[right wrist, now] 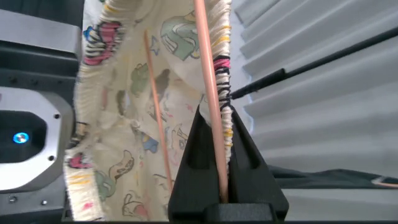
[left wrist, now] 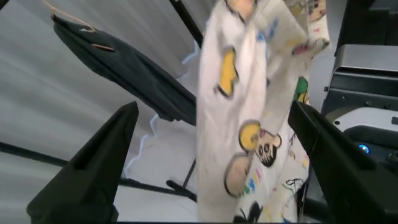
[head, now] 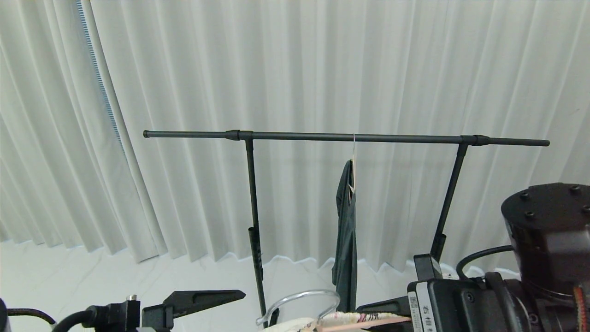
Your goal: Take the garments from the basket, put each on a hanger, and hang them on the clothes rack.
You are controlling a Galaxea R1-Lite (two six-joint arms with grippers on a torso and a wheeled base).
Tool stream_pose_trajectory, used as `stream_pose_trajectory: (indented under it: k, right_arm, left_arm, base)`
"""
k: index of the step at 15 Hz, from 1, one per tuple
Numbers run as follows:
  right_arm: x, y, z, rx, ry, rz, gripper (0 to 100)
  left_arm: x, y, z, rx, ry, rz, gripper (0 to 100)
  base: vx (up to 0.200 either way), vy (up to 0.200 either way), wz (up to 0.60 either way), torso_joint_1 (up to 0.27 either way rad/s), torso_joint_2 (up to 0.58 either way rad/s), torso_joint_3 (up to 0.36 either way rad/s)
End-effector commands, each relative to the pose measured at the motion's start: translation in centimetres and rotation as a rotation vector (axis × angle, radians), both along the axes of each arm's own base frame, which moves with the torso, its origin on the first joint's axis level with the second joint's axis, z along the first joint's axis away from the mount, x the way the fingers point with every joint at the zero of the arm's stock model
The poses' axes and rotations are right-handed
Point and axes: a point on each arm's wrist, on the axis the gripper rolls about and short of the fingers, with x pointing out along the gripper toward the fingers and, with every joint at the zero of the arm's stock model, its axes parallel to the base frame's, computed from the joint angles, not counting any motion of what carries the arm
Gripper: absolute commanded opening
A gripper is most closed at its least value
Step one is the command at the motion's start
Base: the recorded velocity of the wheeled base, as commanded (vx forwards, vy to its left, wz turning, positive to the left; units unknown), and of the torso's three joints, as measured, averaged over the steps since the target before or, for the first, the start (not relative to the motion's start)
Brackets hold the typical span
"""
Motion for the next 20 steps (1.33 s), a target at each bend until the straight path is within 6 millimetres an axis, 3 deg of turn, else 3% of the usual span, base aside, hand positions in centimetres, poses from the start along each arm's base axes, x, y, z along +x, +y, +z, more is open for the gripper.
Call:
stream_pose_trajectory:
  k: [1,5,8,12,19,20]
  right_arm:
    - [0.4,-1.1,0.7,0.022,-0.036,-0.027,0]
    - [2.0,-2.9,1.4,0.042,-0.075,-0.082,0]
    - [2.1,-3.0,1.5,0.049,-0.076,-0.085,0]
    - [1.8,-3.0,1.8,0.059,-0.087,-0.073,0]
    - [0.8,-2.8,2.1,0.074,-0.093,-0.033,0]
    - [0.8,-2.8,2.1,0.075,-0.094,-0.033,0]
  left_arm:
    - [0.1,1.0,-1.0,0.021,0.017,0.050,100]
    - [-0.2,5.7,-4.4,0.065,0.065,0.314,100]
    - [-0.6,7.2,-5.5,0.067,0.083,0.425,100]
    - [-0.6,7.4,-6.1,-0.048,0.253,0.522,100]
    - [-0.7,7.4,-6.4,-0.045,0.280,0.487,100]
    - [-0.7,7.4,-6.5,-0.045,0.280,0.487,0]
  base:
    - [0.000,0.000,0.00,0.000,0.00,0.000]
    - [0.000,0.000,0.00,0.000,0.00,0.000]
    - [0.000,0.000,0.00,0.000,0.00,0.000]
    - [0.000,0.000,0.00,0.000,0.00,0.000]
    - [0.000,0.000,0.00,0.000,0.00,0.000]
    - [0.000,0.000,0.00,0.000,0.00,0.000]
